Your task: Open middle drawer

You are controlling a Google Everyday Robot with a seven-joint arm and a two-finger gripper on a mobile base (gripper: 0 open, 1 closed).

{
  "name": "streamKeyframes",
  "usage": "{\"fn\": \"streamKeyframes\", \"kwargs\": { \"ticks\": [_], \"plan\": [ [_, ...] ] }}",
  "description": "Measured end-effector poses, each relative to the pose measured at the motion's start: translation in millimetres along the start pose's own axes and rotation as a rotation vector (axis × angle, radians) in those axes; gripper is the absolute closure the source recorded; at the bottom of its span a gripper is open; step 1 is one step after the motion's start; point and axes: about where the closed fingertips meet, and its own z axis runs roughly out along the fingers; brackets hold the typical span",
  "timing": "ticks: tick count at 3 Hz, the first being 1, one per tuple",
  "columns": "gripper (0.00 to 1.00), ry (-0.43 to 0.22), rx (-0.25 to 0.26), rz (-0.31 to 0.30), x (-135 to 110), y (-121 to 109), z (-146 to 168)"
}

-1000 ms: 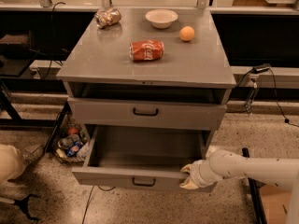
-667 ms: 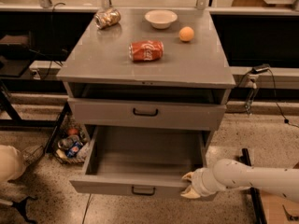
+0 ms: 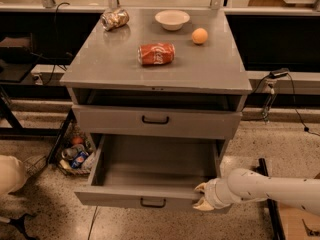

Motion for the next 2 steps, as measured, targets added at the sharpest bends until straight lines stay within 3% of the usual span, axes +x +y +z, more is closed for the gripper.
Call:
{"fn": "streamKeyframes", "kwargs": {
  "ticks": [2],
  "plan": [
    [0.35, -0.002, -0.006, -0.001, -1.0, 2.0, 2.4]
  ]
}}
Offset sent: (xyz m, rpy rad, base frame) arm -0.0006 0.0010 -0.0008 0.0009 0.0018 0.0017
